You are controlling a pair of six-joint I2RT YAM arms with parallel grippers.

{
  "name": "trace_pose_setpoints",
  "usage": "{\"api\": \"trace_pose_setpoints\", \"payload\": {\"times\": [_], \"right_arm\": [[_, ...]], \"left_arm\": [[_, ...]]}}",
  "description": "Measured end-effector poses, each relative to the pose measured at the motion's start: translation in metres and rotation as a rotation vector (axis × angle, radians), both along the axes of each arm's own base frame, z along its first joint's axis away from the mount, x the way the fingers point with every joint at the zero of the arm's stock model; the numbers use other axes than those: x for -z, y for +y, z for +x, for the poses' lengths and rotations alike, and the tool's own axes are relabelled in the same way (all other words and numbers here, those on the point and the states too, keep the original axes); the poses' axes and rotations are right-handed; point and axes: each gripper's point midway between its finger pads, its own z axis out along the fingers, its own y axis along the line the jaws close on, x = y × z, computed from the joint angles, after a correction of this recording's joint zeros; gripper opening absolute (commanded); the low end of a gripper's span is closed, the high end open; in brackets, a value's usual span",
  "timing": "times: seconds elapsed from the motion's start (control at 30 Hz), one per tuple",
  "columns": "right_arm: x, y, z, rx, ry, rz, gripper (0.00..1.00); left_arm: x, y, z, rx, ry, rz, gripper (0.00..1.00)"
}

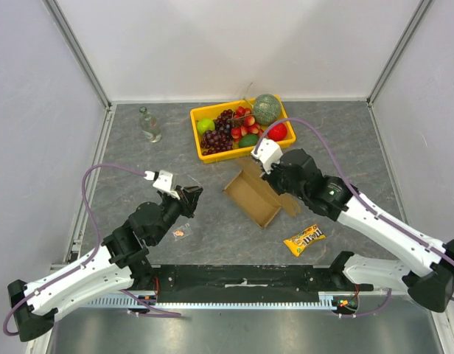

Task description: Fold the paper box

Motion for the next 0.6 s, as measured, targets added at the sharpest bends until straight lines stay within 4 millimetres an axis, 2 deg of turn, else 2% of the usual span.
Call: {"api": "trace_pose_setpoints", "payload": {"times": [0.17,0.37,0.6], "right_arm": [[0.012,0.016,0.001,-0.141,0.032,-0.116,0.00],[0.016,0.028,0.003,-0.279,0.048,-0.228,0.00],[0.020,0.036,-0.006,-0.386,0.067,-0.248,0.06]], "left_arm": [[0.005,0.003,-0.002,-0.001,0.001,0.002,0.24],[0.006,0.006,-0.003,-0.007,0.002,0.004,0.24],[0.028,0.012,-0.003,-0.033,0.056,0.048,0.28]]}}
